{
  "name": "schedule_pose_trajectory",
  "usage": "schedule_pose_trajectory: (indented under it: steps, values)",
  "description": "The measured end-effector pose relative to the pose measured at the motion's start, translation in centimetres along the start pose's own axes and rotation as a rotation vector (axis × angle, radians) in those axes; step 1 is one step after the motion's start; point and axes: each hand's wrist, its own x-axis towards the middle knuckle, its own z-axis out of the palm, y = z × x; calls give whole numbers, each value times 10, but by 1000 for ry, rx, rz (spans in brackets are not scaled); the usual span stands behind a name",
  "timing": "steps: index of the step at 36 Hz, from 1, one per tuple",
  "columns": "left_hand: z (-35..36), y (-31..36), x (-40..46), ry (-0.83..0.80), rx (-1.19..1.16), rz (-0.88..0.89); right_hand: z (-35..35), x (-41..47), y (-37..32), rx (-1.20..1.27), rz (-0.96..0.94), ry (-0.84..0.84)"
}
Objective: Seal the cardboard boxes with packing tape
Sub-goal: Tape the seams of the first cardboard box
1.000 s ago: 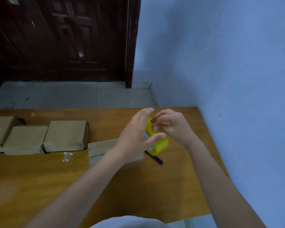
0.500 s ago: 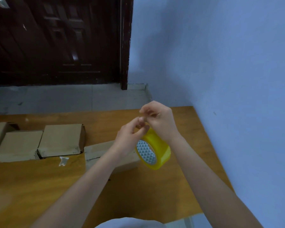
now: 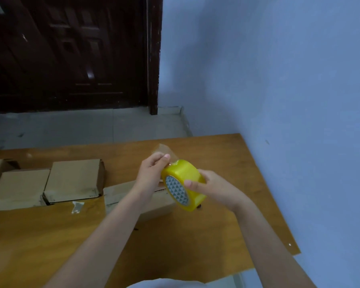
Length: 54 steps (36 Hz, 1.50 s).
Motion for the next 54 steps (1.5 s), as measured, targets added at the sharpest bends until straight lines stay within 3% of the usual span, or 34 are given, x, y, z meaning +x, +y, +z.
schedule_pose_trajectory:
  steps: [8,13,22,28,34,36,41,45,49,54]
  values:
    - [1,4,10,46,90,131,16,-6,5,150,-75,107]
    - [1,3,13,8,-107,-35,16,-12,7,194,-65,72]
    - [6,-4,20,-63,-250,-346,9,-34,19,389,-150,-28]
    - [23,-17,30,-117,-512,-602,22,-35,18,409,-231,88]
    - [24,-34,26,-102,-457,-737,21,-42,19,349,-238,144]
    - [22,-40,25,-46,-357,-692,26,-40,22,372,-171,218]
    - [9,-52,35,60,-25,-354,39,-34,28,471,-44,278]
    - [-7,-42,54,151,121,-93,46,-37,37,364,51,280]
    - [-13,-32,66,83,266,37,50,-41,47,347,212,284]
    - [-5,-47,68,90,368,36,56,-29,48,274,332,223]
